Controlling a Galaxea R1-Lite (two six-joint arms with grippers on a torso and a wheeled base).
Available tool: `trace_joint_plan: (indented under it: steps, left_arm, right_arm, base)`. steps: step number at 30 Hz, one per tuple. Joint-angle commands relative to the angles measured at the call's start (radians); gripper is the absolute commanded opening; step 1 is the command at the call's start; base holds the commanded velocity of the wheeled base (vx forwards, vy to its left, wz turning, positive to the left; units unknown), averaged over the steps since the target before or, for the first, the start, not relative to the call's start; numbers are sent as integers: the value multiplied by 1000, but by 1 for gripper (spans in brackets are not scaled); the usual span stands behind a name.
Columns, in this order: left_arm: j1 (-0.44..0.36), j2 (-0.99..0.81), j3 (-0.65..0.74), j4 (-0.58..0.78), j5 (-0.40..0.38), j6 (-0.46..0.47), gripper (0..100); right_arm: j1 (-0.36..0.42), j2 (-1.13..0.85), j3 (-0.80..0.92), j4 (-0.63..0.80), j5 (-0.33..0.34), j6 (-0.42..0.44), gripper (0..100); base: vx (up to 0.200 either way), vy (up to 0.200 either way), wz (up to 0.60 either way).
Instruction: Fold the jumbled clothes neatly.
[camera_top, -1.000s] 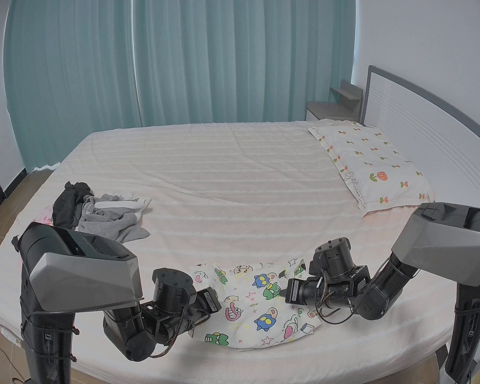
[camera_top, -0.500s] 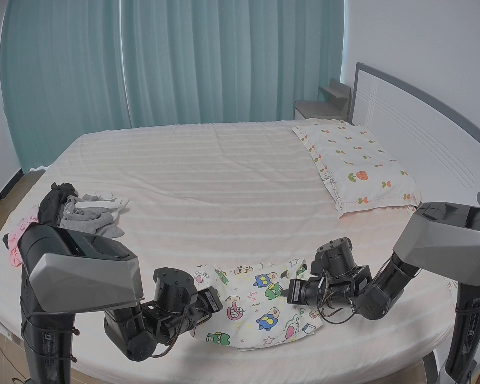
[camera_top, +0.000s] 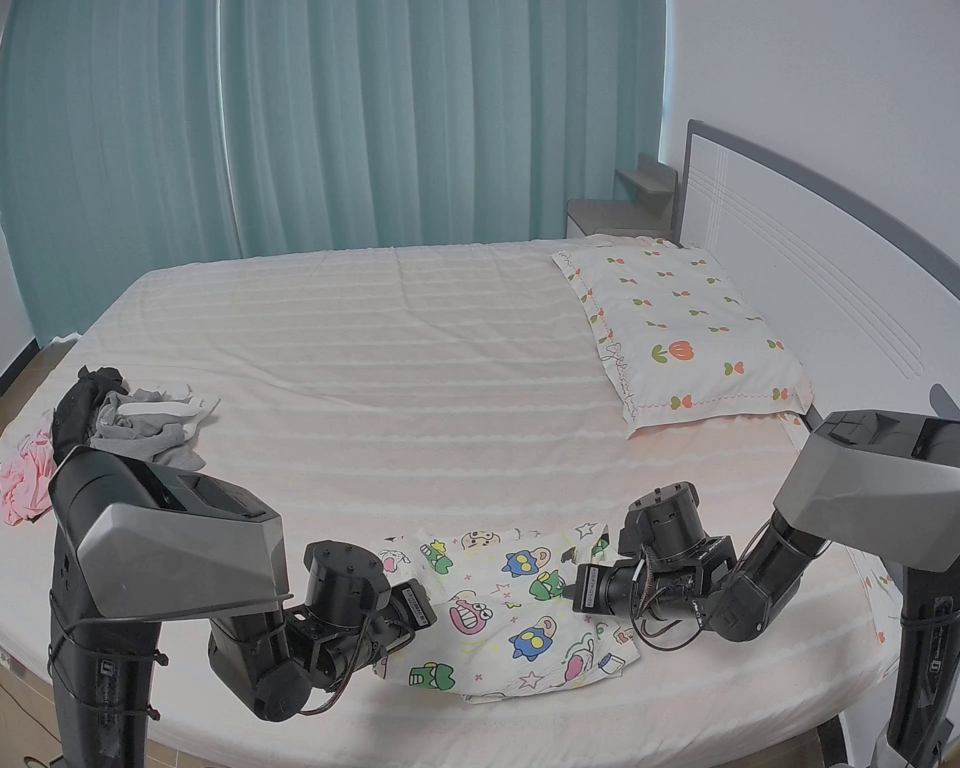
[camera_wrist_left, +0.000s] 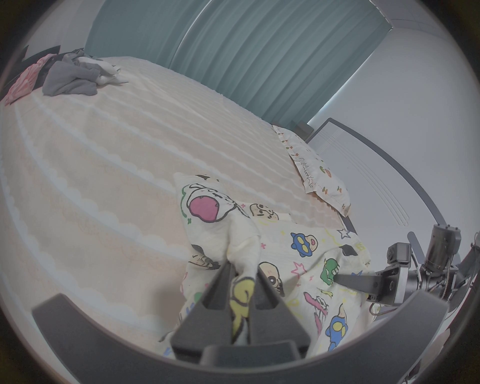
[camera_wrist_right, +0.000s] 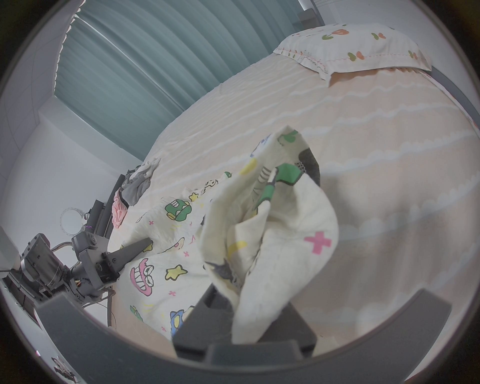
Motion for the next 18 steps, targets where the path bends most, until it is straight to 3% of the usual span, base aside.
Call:
trace_joint_plan:
  steps: [1, 8, 9, 10, 14, 18]
  left_arm:
    - [6, 18, 0, 0, 2, -7, 0]
    - [8, 33, 0, 0, 45, -7, 0]
    - [9, 36, 1, 0, 53, -7, 100]
    - [8, 38, 1, 0, 53, -7, 100]
    - [9, 39, 21, 0, 56, -4, 100]
    - [16, 21, 55, 0, 54, 23, 100]
  right_arm:
    - [5, 19, -1, -1, 1, 0, 0]
    - [14, 45, 7, -39, -1, -26, 0]
    - [14, 45, 13, -56, -1, -28, 0]
    - [14, 45, 13, -62, 1, -28, 100]
    - [10, 21, 45, -59, -2, -39, 100]
    - [2, 3, 77, -4, -2, -143, 100]
  base:
    - [0, 0, 0]
    - [0, 0, 0]
    - [0, 0, 0]
    - [0, 0, 0]
    - [0, 0, 0]
    - [0, 0, 0]
